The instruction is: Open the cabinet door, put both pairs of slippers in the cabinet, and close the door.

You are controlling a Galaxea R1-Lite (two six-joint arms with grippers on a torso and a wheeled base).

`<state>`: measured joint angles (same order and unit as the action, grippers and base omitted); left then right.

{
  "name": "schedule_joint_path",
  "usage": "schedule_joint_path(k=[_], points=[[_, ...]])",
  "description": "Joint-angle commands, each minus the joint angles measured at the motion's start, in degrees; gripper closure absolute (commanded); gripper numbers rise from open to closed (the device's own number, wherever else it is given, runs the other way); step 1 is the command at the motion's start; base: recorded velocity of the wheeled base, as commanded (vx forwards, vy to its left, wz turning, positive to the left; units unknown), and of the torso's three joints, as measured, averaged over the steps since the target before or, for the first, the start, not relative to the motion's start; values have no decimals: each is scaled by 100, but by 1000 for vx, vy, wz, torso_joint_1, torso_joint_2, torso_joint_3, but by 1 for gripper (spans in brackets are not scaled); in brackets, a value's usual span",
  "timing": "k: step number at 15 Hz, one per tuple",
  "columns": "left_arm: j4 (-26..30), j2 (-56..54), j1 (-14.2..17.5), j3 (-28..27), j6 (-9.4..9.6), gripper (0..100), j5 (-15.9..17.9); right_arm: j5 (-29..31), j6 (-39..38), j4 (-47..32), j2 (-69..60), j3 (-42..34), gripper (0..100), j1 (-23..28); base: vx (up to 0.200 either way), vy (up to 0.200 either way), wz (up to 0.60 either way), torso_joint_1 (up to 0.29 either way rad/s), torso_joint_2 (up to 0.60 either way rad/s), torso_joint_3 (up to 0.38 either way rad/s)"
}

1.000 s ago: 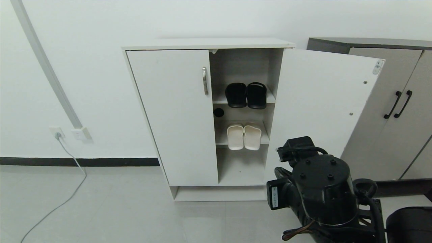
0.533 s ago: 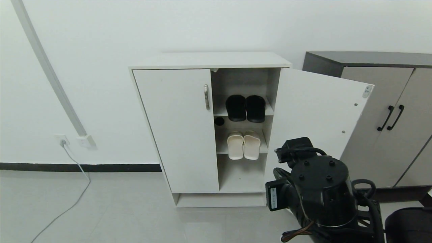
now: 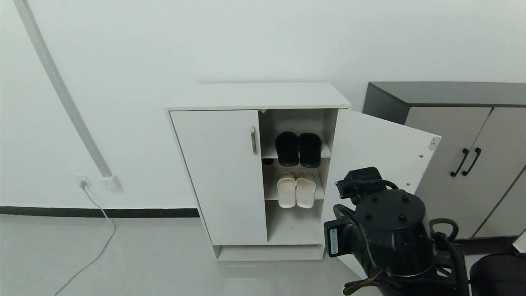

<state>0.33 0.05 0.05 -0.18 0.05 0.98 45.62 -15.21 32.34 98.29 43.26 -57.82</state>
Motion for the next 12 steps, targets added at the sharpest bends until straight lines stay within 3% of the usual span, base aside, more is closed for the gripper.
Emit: schedule_joint_path(k=[1,12], points=[[2,4,4,1,-5,100,-1,0,1,0,-3,-2,100,-1,0,0,0,168,-500,-315],[2,4,4,1,-5,100,-1,0,1,0,-3,-37,100,-1,0,0,0,213,-524,-311]])
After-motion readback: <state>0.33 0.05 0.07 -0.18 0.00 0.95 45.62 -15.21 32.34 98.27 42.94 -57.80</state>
